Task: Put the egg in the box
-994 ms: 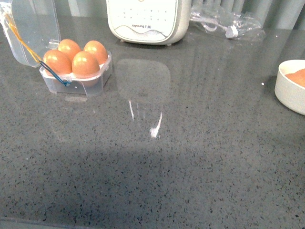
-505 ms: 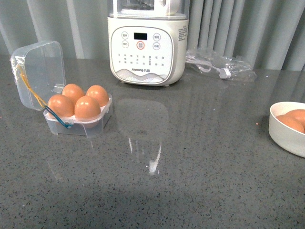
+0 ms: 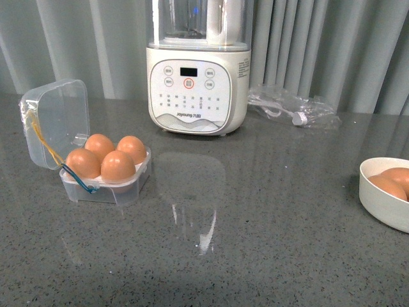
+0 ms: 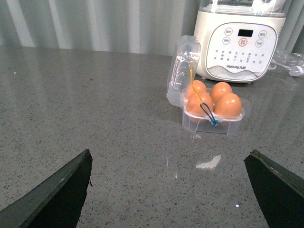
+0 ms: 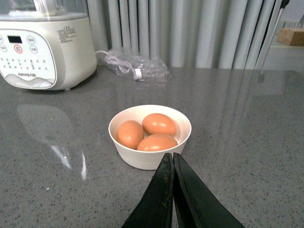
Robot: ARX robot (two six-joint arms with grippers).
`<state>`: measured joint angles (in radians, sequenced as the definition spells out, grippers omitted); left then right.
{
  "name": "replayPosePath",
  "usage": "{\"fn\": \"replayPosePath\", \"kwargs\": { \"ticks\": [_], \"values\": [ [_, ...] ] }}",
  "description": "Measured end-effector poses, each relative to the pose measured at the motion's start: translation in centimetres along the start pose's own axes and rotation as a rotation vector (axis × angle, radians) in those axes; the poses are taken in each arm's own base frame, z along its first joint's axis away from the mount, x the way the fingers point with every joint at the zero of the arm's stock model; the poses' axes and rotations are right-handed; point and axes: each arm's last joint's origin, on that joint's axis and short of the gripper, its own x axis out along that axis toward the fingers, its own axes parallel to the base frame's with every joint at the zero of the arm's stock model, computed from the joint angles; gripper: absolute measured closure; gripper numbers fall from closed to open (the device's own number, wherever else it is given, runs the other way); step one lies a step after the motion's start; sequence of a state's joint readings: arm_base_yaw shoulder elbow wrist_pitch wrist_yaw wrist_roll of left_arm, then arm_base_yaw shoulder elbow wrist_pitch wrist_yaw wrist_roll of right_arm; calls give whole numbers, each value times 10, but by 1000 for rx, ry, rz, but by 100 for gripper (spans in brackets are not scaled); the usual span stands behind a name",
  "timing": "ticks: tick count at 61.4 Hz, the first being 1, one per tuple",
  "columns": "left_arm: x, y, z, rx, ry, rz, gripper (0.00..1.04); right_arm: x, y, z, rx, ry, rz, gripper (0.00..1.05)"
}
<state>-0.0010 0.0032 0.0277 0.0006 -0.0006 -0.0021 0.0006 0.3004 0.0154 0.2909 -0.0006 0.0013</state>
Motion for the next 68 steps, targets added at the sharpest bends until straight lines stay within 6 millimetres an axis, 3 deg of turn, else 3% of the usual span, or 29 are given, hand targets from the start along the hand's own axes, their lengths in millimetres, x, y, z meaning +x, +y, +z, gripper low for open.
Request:
{"fn": "replayPosePath", "kwargs": {
  "ticks": [29, 36, 68],
  "values": [
    [0, 0, 0, 0, 0, 0, 7, -8, 0, -3, -1, -2, 0, 102],
    [0, 0, 0, 0, 0, 0, 7, -19, 0, -5, -1, 0, 0, 102],
    [0, 0, 0, 0, 0, 0, 7, -19, 0, -5, -1, 3, 0, 102]
  ]
}}
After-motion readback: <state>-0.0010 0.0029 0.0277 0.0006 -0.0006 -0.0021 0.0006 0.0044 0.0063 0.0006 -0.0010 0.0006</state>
